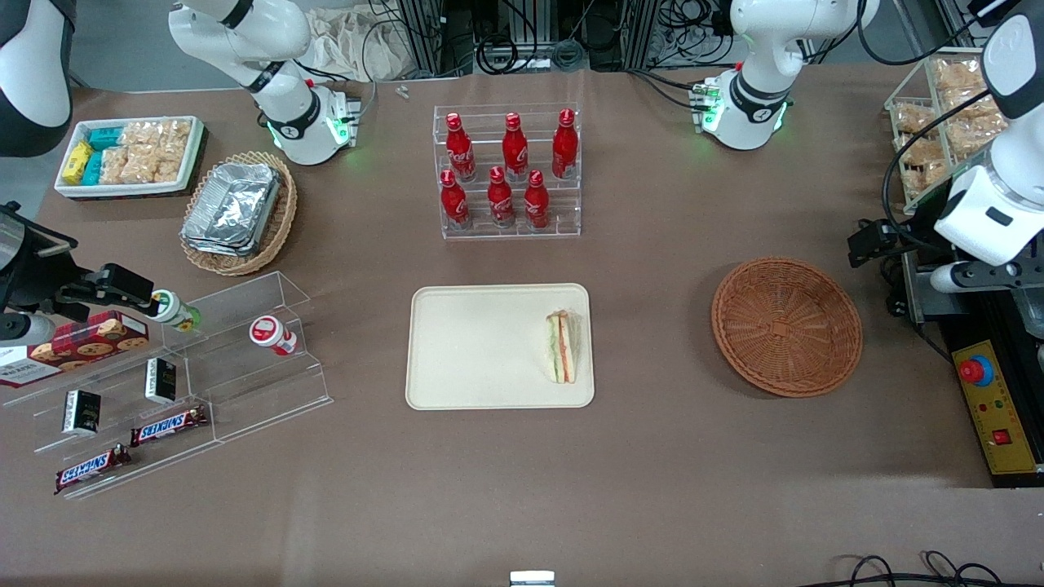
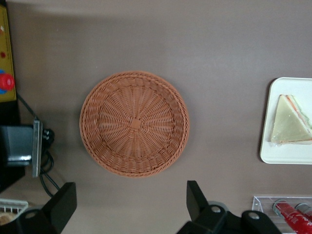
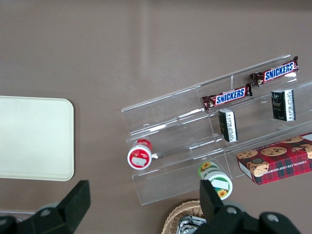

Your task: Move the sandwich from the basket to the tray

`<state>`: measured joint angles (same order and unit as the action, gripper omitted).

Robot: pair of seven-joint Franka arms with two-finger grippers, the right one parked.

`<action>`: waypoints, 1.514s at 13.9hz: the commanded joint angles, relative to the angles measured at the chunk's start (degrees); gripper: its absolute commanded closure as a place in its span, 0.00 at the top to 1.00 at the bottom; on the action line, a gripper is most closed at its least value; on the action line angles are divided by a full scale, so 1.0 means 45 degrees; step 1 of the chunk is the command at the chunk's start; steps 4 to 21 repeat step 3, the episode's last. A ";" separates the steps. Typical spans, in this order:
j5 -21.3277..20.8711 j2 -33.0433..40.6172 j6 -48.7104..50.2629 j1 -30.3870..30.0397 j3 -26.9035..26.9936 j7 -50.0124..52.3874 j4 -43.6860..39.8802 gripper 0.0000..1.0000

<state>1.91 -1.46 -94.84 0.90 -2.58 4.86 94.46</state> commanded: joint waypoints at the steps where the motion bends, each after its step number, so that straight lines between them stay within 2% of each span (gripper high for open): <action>1: -0.0093 -0.0321 0.0314 -0.0317 0.0024 -0.0553 -0.0580 1.00; 21: -0.0112 -0.0438 0.0294 -0.0337 0.0045 -0.0533 -0.0580 1.00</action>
